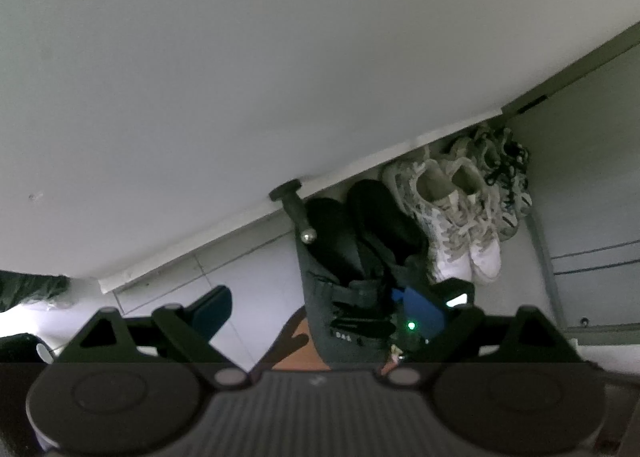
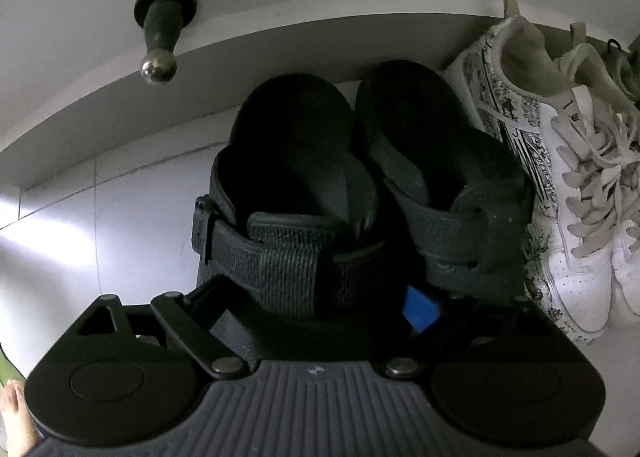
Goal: Organize scattered shoes
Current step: 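Open the right tool and pull it back from the black slippers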
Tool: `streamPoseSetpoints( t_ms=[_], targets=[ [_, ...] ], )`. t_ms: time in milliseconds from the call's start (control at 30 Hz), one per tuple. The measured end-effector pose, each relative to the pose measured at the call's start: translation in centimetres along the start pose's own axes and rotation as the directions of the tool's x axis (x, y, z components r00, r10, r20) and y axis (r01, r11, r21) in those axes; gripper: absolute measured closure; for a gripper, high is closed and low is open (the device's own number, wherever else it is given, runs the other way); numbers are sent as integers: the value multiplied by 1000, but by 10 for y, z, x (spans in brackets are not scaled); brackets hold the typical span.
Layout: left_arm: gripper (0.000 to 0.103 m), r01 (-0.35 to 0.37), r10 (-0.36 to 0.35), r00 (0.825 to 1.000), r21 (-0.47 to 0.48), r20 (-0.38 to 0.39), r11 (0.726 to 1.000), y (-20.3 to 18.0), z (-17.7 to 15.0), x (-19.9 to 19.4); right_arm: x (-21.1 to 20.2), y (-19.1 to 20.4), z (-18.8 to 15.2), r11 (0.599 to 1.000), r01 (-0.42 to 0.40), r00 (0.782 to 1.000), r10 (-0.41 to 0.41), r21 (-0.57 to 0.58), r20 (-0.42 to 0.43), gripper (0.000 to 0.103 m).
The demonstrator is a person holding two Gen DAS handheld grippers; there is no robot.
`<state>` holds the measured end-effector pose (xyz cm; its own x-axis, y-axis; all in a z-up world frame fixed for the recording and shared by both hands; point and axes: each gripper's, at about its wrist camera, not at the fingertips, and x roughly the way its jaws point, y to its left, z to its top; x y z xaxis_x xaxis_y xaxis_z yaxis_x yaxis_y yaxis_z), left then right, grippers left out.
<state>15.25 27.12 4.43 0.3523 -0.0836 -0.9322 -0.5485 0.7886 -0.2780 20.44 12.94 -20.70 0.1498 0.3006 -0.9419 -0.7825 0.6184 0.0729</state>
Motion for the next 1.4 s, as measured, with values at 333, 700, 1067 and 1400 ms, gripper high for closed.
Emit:
streamPoseSetpoints(
  t_ms=[333,700,1067,1400],
  targets=[
    [9,24,-24,1000,30,4,999,-23,1,1,-57,-42,-31,956,-113,993,115,270,9,7],
    [9,34,-33,999,90,-10,995,-52,-1,10,-132,-67,-149,847,-71,992,117,528,-54,8],
    [9,30,-29,1000,96,-12,995,-57,-9,11,-106,-62,-251,716,61,952,168,695,-257,58],
    [8,15,-15,1000,-11,14,1000,-51,-31,2,-89,-47,-262,741,42,931,215,670,-295,81]
  ],
)
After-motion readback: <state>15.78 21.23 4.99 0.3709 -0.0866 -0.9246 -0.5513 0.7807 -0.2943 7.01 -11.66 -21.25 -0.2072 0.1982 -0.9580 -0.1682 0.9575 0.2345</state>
